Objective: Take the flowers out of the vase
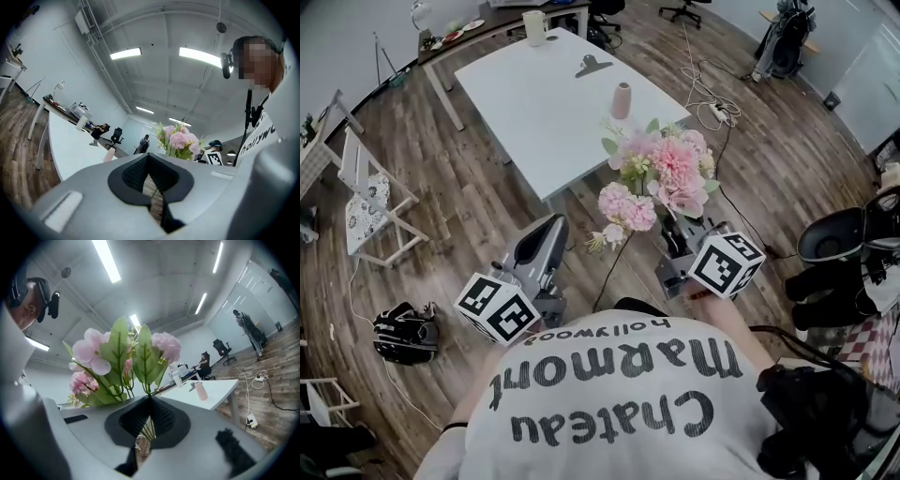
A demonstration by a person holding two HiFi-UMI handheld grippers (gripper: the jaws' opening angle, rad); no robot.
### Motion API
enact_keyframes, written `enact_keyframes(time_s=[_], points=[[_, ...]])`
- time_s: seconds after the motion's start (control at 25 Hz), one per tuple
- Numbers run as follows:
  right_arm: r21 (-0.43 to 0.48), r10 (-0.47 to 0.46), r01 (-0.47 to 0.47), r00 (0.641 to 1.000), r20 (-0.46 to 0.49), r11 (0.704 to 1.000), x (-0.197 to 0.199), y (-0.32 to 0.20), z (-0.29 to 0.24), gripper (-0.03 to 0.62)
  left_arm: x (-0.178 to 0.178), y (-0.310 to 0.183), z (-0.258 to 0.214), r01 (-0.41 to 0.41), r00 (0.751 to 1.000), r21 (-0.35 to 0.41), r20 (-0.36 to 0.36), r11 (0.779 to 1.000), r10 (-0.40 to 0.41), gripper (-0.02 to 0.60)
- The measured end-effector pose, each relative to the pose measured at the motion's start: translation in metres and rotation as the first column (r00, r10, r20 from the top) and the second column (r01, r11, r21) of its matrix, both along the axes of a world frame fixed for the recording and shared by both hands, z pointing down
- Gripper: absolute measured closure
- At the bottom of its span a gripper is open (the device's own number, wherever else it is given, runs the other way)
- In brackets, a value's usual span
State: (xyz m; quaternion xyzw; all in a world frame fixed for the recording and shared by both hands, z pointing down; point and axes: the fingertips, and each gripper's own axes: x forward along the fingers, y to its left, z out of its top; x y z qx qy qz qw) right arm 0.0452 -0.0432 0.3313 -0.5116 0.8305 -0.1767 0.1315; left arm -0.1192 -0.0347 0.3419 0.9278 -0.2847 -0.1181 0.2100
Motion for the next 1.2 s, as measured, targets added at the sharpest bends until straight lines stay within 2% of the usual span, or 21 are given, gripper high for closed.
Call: enact_keyframes(time_s=[0.16,0.56,0.88,1.2], points=[[-0.022,-0.007,0.006,1.000,-0.003,1.000,0.014,0.010,0.005,0.579,0.011,0.006,0.001,0.039,0.999,0.002,0.015,0.999,-0.039,0.574],[-0.023,0.001,-0.002,0.999,-0.033,1.000,0.072,0.024,-0.008,0.579,0.046,0.016,-0.003,0.067,0.997,-0.019,0.037,0.998,-0.066,0.574],[-0.041,0.034,-0.035,0.999,-0.005,0.999,0.109,0.031,-0.004,0.579,0.072,0.022,-0.003,0.050,0.998,-0.015,0.048,0.999,-0.049,0.574],[-0.038,0.038,-0.038,0.999,-0.016,0.999,0.119,0.032,-0.004,0.579,0.087,0.023,-0.003,0.032,0.998,-0.022,0.052,0.999,-0.031,0.574]])
